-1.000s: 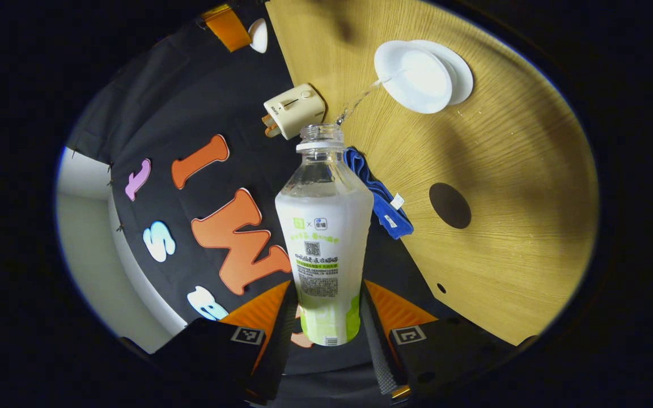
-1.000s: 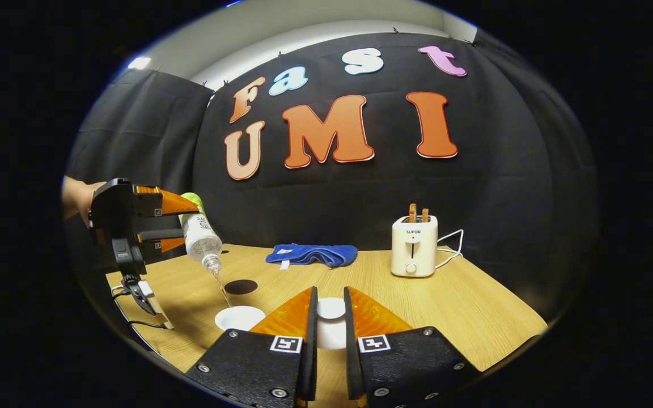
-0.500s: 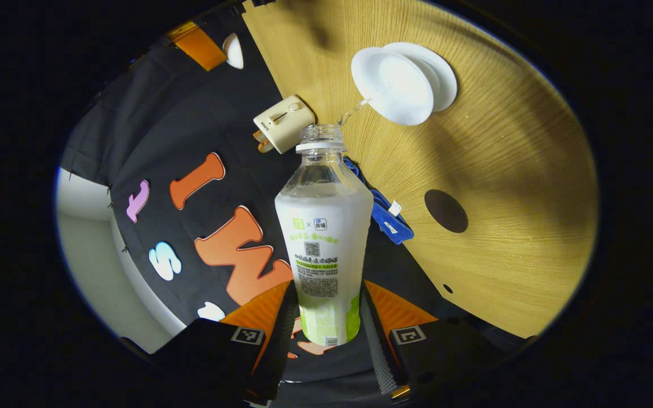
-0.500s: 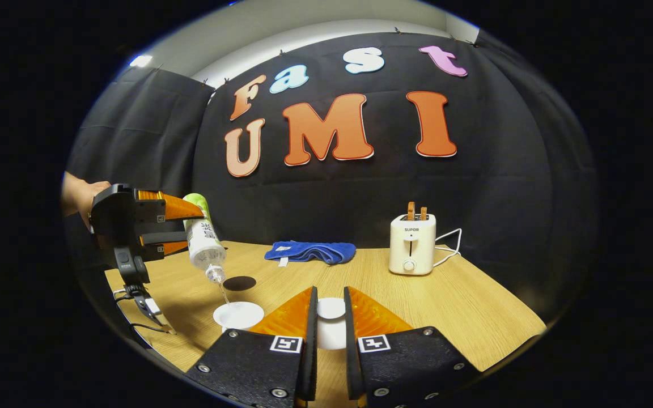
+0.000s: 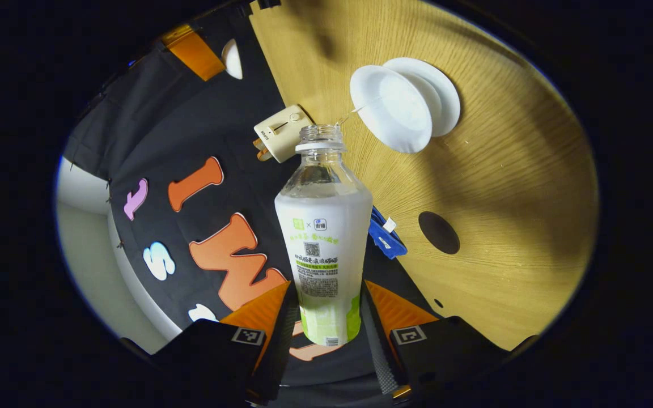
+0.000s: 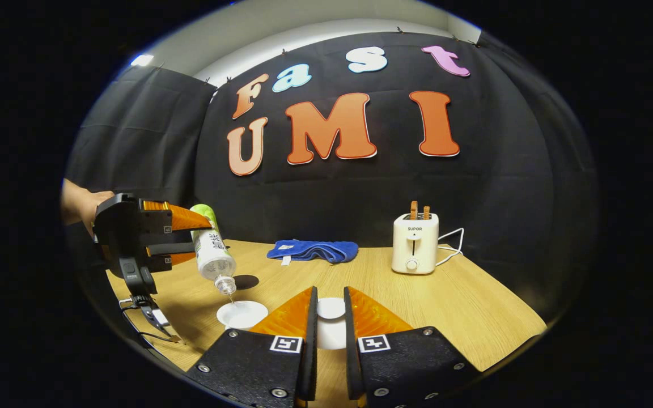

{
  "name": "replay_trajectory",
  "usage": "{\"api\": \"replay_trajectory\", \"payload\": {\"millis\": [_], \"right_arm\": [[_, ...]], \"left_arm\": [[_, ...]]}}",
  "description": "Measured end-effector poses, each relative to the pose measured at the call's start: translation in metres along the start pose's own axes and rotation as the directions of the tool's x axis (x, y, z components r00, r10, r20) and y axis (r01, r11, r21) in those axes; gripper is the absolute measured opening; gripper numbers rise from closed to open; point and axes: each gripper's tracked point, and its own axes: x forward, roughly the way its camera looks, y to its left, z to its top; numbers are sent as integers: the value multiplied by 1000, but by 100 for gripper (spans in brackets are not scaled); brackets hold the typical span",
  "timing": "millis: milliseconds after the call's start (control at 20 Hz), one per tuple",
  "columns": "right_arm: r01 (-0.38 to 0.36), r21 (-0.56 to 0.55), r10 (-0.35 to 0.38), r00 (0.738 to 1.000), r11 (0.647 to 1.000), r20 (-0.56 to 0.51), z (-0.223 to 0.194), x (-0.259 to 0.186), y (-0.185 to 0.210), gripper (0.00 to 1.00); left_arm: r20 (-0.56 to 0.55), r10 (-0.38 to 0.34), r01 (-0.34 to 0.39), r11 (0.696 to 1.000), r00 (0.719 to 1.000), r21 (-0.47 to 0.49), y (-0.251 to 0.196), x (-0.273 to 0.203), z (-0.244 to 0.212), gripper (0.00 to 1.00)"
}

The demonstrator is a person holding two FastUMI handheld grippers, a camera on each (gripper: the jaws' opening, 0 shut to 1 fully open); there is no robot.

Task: Open the teacup lid with one hand, grasp the water bottle and pour water into the teacup with the other hand; after pouring, place the water bottle on the coaster and then close the teacup lid.

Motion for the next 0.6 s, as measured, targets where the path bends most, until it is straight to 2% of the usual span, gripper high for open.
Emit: {"api": "replay_trajectory", "payload": {"millis": [200, 300, 350, 400, 500, 600], "right_arm": [[-12, 1, 12, 1000, 1000, -1, 1, 3, 6, 22], [-17, 6, 17, 1000, 1000, -1, 3, 5, 11, 22], [-20, 9, 20, 1000, 1000, -2, 4, 6, 13, 22], [-24, 11, 24, 1000, 1000, -2, 5, 7, 15, 22], [-28, 13, 28, 1000, 1000, -1, 7, 9, 19, 21], [-34, 14, 34, 999, 999, 2, 11, 13, 24, 21]], "left_arm": [[25, -17, 21, 987, 1000, -158, -3, -3, 1, 67], [28, 0, 8, 964, 1000, -264, 3, -3, -4, 63], [25, 20, -11, 948, 999, -318, 9, -3, -7, 67], [23, 44, -32, 927, 999, -373, 16, -2, -11, 63], [13, 85, -68, 871, 996, -486, 25, -3, -22, 70], [-5, 135, -112, 798, 991, -592, 38, -2, -35, 63]]}}
